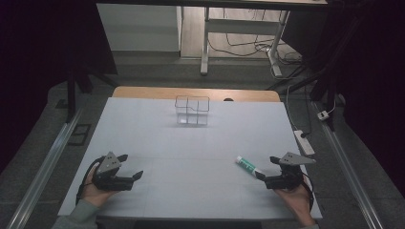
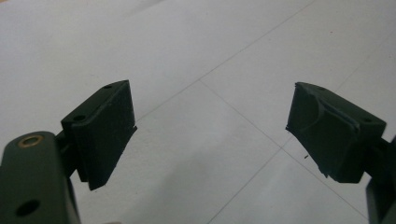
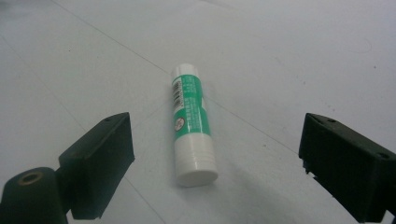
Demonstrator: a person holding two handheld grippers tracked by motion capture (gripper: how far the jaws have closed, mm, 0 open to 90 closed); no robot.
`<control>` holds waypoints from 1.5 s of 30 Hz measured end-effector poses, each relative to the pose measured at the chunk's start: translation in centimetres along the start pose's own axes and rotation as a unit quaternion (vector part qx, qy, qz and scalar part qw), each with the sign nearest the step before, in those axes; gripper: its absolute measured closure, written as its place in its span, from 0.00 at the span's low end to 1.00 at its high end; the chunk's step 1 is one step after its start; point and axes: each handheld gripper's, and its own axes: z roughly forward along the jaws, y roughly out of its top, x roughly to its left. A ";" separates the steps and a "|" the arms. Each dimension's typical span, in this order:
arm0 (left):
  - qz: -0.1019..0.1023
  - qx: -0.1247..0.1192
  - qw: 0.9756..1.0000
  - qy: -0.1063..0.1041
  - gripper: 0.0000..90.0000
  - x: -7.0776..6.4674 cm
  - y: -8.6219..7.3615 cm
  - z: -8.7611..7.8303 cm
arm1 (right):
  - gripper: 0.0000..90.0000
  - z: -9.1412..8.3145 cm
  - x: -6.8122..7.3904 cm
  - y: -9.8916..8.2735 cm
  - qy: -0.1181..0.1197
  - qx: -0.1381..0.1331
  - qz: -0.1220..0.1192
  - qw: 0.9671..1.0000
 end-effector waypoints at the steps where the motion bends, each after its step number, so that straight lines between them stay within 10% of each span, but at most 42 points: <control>1: 0.000 0.000 1.000 0.000 0.17 0.0 0.0 0.0 | 0.11 0.0 0.0 0.0 0.001 -0.003 0.000 1.000; 45: -0.003 -0.002 1.000 -0.003 0.18 0.4 0.2 -0.1 | 0.18 1.2 0.4 2.6 0.020 0.048 -0.007 0.999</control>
